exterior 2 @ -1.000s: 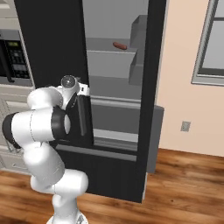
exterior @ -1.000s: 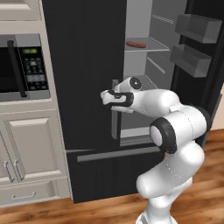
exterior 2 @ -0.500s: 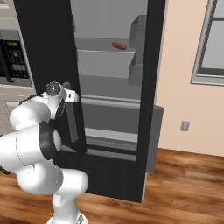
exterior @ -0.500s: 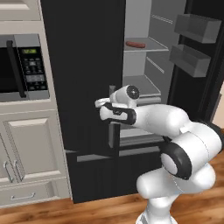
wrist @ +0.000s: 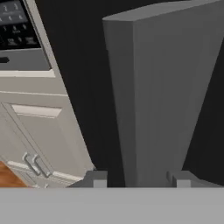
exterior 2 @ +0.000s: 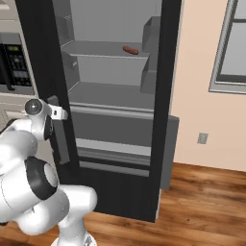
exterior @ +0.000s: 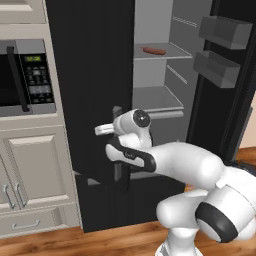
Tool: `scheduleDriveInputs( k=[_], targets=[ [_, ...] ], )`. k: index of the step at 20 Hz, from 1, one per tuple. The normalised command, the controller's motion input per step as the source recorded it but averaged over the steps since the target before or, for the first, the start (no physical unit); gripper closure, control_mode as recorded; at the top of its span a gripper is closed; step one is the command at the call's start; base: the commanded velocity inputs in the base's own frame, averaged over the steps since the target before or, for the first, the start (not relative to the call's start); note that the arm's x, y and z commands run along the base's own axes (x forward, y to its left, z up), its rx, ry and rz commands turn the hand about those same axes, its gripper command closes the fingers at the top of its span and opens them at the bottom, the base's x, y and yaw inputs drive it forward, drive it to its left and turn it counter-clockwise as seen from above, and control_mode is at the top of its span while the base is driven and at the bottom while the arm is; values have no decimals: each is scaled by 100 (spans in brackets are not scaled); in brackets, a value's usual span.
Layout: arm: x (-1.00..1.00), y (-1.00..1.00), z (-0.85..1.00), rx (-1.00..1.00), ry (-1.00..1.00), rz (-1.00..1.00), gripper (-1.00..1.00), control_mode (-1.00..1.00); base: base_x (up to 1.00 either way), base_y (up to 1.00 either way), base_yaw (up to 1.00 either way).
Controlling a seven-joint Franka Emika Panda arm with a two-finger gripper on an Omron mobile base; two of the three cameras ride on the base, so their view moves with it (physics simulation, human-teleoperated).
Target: Move the hot dog bun to the plate on the dining table and place the condiment next to that plate. Then navigate to the fridge and take the sausage and place it on the plate as well.
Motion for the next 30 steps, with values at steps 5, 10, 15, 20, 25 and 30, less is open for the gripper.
scheduleDriveInputs(
  k=[5, 10, 15, 20, 25, 30],
  targets=[
    [-46, 29, 7, 7, 7, -3, -100, -100, 0, 0, 0],
    [-85, -14, 46, 20, 0, -13, -100, -100, 0, 0, 0],
    [-84, -46, 61, 31, 8, -18, -100, -100, 0, 0, 0],
    [-63, -67, 67, 36, 21, -19, -100, -100, 0, 0, 0],
    [-40, -67, 56, 32, 27, -15, -100, -100, 0, 0, 0],
    [-11, -61, 29, 23, 27, -9, -100, -100, 0, 0, 0]
  ],
)
